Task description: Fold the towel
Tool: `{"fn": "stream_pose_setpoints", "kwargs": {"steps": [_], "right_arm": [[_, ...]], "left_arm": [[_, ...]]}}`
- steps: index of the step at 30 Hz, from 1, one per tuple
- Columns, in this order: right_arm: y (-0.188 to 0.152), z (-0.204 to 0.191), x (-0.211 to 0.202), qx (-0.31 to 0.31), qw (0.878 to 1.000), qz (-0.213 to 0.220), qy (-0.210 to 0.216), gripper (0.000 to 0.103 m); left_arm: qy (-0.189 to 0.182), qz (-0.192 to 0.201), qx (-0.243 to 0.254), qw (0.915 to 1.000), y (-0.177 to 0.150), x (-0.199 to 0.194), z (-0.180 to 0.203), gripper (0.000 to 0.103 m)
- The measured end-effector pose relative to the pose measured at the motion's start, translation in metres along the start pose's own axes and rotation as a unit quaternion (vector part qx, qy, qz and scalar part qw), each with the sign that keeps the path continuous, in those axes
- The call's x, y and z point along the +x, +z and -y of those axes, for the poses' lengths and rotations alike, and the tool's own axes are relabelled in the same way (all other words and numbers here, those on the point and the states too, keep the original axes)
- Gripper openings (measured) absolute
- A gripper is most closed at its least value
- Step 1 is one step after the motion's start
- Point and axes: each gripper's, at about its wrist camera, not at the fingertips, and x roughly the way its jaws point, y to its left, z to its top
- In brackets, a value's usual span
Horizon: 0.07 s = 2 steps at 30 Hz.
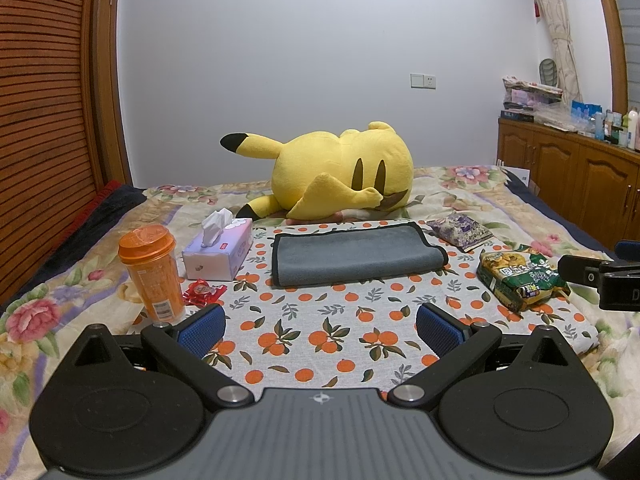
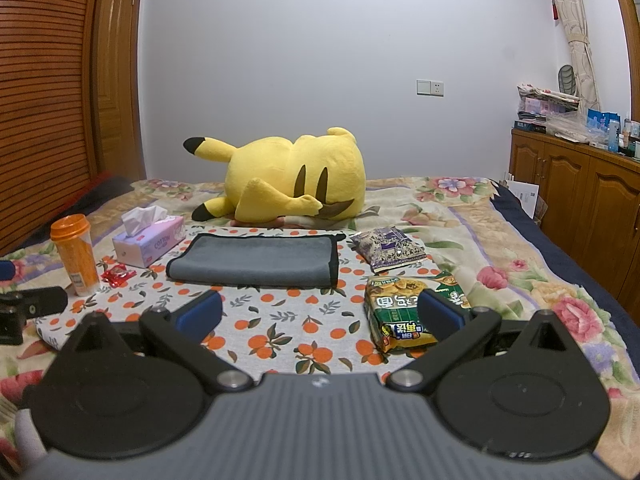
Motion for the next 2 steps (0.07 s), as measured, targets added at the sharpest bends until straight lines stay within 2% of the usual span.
{"fn": "stream_pose_setpoints", "kwargs": {"steps": [2], "right_arm": [[0.0000,0.0002,-0.0002,0.000,1.000,0.000,0.000,0.103]], "left_arm": [[0.001,0.000,0.000,1.0000,0.0000,0.0001,0.0000,0.103]]}}
